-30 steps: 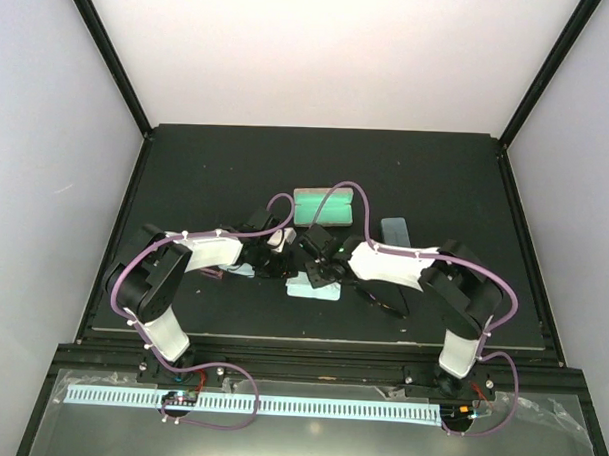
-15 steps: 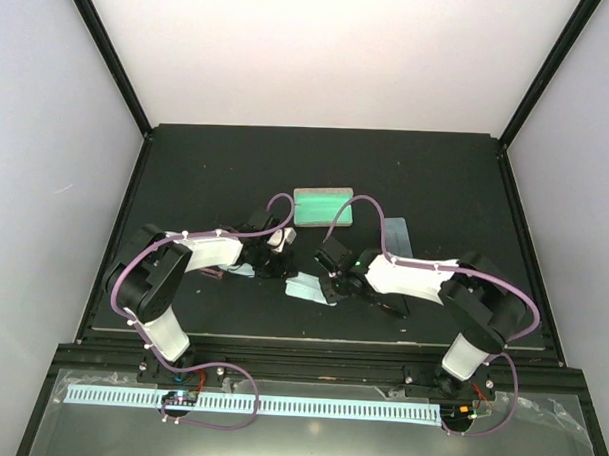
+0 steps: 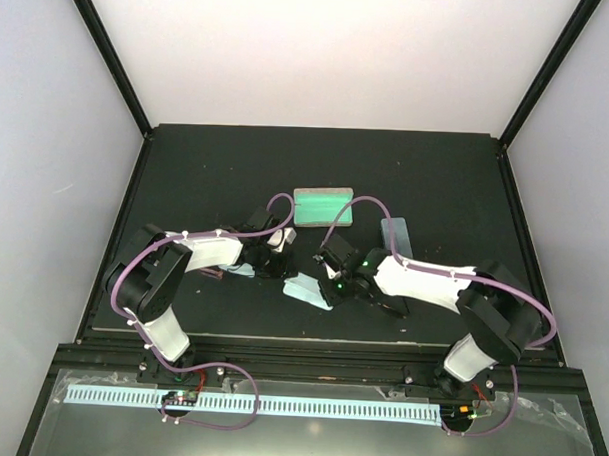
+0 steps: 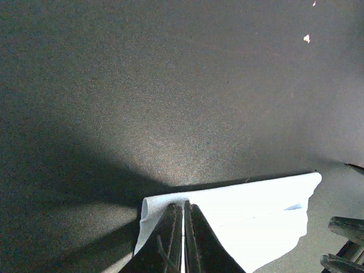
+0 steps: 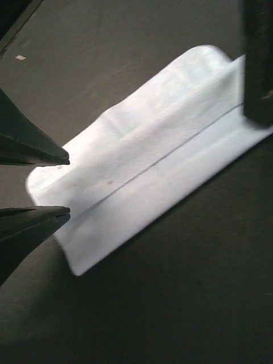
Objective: Organize the sunglasses
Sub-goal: Adjust the glasses cleaning cloth at the center of the board.
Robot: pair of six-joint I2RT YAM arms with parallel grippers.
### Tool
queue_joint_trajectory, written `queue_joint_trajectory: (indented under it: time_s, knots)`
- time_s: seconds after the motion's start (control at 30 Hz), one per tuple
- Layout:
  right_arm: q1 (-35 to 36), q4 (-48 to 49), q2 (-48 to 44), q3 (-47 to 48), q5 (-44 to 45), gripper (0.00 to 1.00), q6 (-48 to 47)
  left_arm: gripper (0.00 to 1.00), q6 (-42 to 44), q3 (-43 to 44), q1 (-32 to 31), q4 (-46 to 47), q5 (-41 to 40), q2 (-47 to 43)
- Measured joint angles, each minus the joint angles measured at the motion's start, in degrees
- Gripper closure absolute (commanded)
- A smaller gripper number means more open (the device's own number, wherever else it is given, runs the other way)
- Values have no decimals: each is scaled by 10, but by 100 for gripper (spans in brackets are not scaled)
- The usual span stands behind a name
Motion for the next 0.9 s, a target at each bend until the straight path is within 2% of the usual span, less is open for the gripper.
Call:
queue_joint_trajectory:
  time_s: [0.23, 0.5, 0.7, 0.9]
  knots:
    - [0, 39, 57, 52, 18, 79, 24, 99, 0, 0, 0, 0, 0, 0]
    - [1, 59, 103, 62, 13, 78, 29, 98, 0, 0, 0, 0, 0, 0]
    - [1, 85, 89, 35, -55, 78, 14, 98, 0, 0, 0, 0, 0, 0]
    - [1, 90, 57, -13, -171, 78, -13, 98, 0, 0, 0, 0, 0, 0]
